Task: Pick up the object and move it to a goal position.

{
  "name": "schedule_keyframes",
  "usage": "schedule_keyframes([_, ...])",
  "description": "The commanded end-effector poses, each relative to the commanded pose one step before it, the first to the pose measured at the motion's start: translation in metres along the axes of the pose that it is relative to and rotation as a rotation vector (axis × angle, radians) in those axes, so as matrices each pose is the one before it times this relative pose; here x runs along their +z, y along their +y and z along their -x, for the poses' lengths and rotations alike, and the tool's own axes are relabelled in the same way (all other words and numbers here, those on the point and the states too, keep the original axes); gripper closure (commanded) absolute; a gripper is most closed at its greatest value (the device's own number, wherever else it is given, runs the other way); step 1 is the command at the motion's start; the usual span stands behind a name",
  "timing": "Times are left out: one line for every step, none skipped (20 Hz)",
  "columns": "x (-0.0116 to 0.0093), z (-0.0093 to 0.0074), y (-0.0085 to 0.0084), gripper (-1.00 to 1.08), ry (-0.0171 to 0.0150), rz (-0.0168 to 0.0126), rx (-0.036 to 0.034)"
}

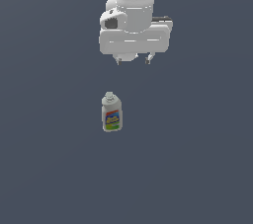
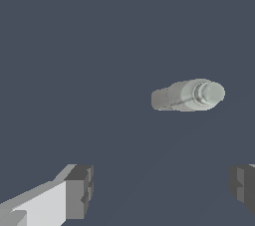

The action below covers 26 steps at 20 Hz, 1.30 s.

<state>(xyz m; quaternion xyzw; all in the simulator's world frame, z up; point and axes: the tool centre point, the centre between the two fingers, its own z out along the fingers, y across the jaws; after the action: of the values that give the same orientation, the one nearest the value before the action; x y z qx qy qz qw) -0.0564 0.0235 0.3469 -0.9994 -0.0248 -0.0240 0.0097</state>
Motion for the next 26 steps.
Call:
schedule_keyframes([0.00000, 0.00000, 0.00001, -0.92, 0.00000, 0.00000, 0.00000])
schedule_keyframes([-0.00008, 0.00008, 0.00009, -0.92, 0.00005, -0.00056, 0.00080])
schedule_keyframes([-0.00022, 0.00022, 0.00014, -0.92, 0.00011, -0.00156, 0.00217])
schedule_keyframes([-0.00035, 0.00035, 0.00032, -0.92, 0.00018, -0.00258, 0.00359])
schedule_keyframes([-0.00048, 0.00048, 0.00042, -0.92, 0.00025, -0.00353, 0.00487])
schedule_keyframes([-0.00061, 0.00059, 0.00051, -0.92, 0.00032, -0.00444, 0.00608])
schedule_keyframes([-0.00073, 0.00070, 0.00064, -0.92, 0.00039, -0.00537, 0.00725])
schedule_keyframes([-0.00077, 0.00072, 0.00066, -0.92, 0.00041, -0.00561, 0.00743])
schedule_keyframes([-0.00062, 0.00057, 0.00052, -0.92, 0.00033, -0.00457, 0.00590])
schedule_keyframes([-0.00047, 0.00043, 0.00042, -0.92, 0.00025, -0.00350, 0.00438])
schedule_keyframes([-0.00032, 0.00028, 0.00029, -0.92, 0.00017, -0.00239, 0.00284])
schedule_keyframes([-0.00017, 0.00014, 0.00021, -0.92, 0.00009, -0.00134, 0.00142])
schedule_keyframes([-0.00001, 0.00000, 0.00000, -0.92, 0.00000, 0.00000, 0.00000])
schedule_keyframes([0.00012, -0.00011, -0.00009, -0.92, -0.00006, 0.00079, -0.00113])
schedule_keyframes([0.00010, -0.00007, -0.00018, -0.92, -0.00005, 0.00092, -0.00033])
schedule_keyframes([0.00000, 0.00001, -0.00002, -0.92, 0.00001, 0.00025, 0.00065])
schedule_keyframes([0.00000, 0.00000, -0.00010, -0.92, -0.00001, -0.00019, -0.00066])
schedule_keyframes([0.00004, -0.00007, 0.00016, -0.92, -0.00003, -0.00005, -0.00138])
schedule_keyframes([0.00008, -0.00013, 0.00018, -0.92, -0.00007, -0.00003, -0.00267])
schedule_keyframes([0.00013, -0.00019, 0.00022, -0.92, -0.00010, 0.00007, -0.00390])
schedule_keyframes([0.00018, -0.00025, 0.00025, -0.92, -0.00014, 0.00016, -0.00512])
schedule_keyframes([0.00022, -0.00031, 0.00033, -0.92, -0.00017, 0.00023, -0.00628])
schedule_keyframes([0.00027, -0.00037, 0.00038, -0.92, -0.00021, 0.00030, -0.00749])
schedule_keyframes([0.00031, -0.00042, 0.00043, -0.92, -0.00025, 0.00037, -0.00867])
schedule_keyframes([0.00035, -0.00047, 0.00049, -0.92, -0.00028, 0.00041, -0.00973])
schedule_keyframes([0.00039, -0.00051, 0.00056, -0.92, -0.00031, 0.00044, -0.01066])
